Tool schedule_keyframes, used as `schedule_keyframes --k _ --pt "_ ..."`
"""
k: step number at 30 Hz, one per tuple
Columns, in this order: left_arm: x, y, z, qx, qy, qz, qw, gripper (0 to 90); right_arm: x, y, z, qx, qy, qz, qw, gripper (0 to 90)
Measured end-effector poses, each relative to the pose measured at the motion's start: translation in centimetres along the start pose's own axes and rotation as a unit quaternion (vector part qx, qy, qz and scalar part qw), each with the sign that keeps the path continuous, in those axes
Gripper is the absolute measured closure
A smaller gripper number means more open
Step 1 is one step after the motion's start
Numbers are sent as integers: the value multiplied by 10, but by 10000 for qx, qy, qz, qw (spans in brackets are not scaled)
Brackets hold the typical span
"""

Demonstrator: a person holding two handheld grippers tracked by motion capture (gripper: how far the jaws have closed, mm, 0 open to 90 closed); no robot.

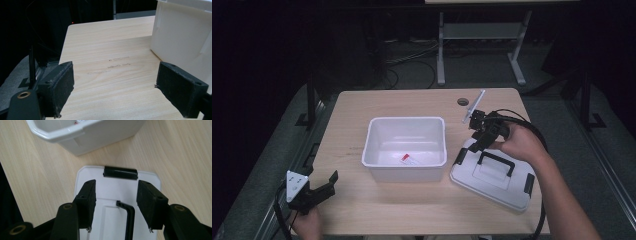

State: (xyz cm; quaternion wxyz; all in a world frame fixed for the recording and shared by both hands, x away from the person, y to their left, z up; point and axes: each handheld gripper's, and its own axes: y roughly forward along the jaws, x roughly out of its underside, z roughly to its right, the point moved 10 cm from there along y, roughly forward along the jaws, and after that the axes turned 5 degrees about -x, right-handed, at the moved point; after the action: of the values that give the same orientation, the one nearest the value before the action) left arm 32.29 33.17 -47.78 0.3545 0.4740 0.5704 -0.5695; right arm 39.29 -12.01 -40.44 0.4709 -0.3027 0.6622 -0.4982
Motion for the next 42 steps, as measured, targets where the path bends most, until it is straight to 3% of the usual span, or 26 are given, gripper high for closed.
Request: schedule_keyframes --k 23,31,42 --pt "0 0 1 -18 30 -5 10000 138 75 25 28 -37 659 -213 9976 488" --pt "1 1 3 -17 47 -24 10000 138 88 34 33 -74 779 -263 9966 509" --pt "1 0 2 -22 28 -23 10000 138 95 45 34 -154 827 -334 9959 643"
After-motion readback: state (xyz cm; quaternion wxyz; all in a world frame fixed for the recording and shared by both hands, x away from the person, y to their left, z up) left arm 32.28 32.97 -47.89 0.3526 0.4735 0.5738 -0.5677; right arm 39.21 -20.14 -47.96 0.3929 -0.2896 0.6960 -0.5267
